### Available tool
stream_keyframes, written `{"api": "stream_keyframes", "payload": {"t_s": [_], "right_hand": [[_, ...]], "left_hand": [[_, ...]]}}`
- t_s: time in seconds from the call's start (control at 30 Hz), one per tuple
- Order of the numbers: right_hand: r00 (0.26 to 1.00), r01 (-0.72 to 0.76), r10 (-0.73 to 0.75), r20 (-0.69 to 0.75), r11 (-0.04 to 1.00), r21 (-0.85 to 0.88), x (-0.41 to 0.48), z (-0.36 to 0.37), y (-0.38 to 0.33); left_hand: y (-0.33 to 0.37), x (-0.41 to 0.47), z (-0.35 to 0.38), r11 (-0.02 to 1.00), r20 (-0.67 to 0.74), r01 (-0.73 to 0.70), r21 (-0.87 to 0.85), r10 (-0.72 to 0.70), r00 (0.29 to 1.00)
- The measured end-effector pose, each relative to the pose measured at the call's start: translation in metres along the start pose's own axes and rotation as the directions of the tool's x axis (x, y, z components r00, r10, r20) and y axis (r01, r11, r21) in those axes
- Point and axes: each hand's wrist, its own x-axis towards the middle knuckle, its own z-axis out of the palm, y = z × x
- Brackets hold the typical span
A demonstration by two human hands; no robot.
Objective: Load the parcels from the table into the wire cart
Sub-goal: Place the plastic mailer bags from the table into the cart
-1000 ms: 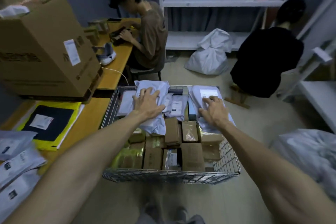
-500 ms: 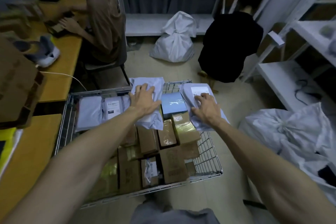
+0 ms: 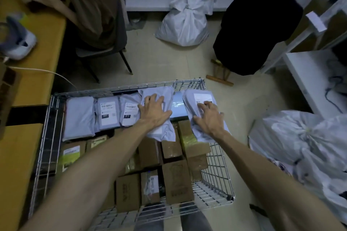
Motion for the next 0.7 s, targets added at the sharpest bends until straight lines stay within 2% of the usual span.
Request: {"api": "stream_keyframes", "payload": {"t_s": [0.1,0.3,0.7], "right_hand": [[1.0,0.011,-0.01,-0.006,1.0,0.016,0.043,0.016,0.004],[0.999,0.034,-0.033,0.028,0.999,-0.024,0.113,0.067,0.015],[0.998,0.061,-0.061,-0.007,0.998,-0.011,0.192,0.165,0.032]], "left_hand": [[-0.002,0.038,0.018,0.996,-0.019,0.072,-0.051,-0.073,0.997],[-0.013,0.105,0.077,0.99,-0.005,0.122,-0.072,-0.123,0.992],[-0.037,0.188,0.178,0.972,-0.002,0.129,-0.197,-0.132,0.991]]}}
